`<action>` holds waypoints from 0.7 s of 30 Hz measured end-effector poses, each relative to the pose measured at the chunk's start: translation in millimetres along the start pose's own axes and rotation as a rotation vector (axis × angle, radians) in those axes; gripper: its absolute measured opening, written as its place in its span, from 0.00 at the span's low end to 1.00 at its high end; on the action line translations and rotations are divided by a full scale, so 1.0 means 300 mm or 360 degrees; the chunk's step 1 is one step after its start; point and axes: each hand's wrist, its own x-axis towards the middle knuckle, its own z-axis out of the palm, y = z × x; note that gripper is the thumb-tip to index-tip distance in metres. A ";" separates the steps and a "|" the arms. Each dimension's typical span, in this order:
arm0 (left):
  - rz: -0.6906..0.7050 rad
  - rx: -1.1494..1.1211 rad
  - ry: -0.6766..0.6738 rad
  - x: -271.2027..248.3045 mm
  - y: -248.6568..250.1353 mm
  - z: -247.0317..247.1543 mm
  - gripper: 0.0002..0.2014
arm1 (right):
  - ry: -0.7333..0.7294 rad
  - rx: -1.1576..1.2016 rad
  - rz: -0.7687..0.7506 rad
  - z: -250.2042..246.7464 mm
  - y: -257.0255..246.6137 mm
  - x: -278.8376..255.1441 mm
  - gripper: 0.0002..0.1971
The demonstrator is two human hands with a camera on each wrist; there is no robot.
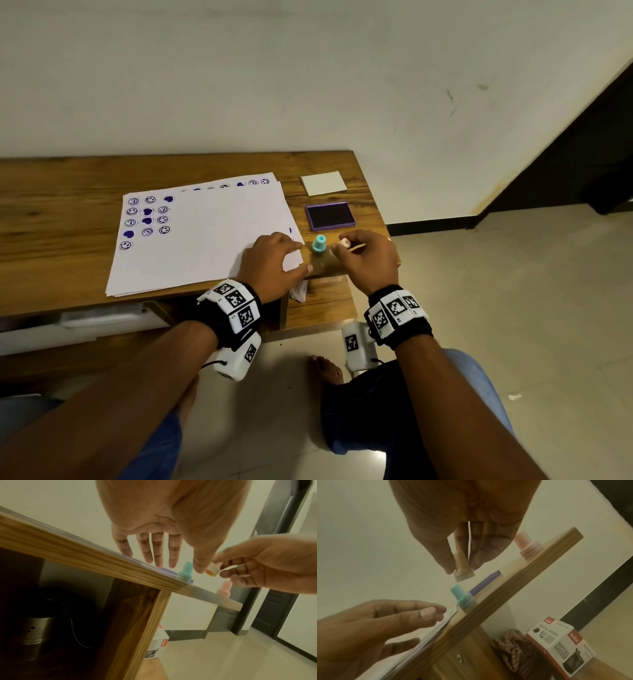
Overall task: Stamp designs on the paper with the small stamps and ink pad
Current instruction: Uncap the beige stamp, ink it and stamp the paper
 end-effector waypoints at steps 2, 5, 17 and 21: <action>0.0025 -0.0178 0.0072 -0.005 0.004 -0.041 0.22 | -0.0025 0.0210 -0.0007 0.004 -0.020 -0.021 0.10; 0.0041 -0.0328 0.0176 -0.029 0.001 -0.114 0.20 | -0.0093 0.0489 -0.0007 0.043 -0.070 -0.039 0.07; -0.0417 -0.1327 0.0381 -0.196 -0.098 -0.165 0.25 | -0.0363 0.0758 0.0074 0.269 -0.235 -0.087 0.13; -0.0349 -0.1310 0.0462 -0.178 -0.115 -0.175 0.20 | -0.0371 0.0833 0.0097 0.289 -0.270 -0.074 0.10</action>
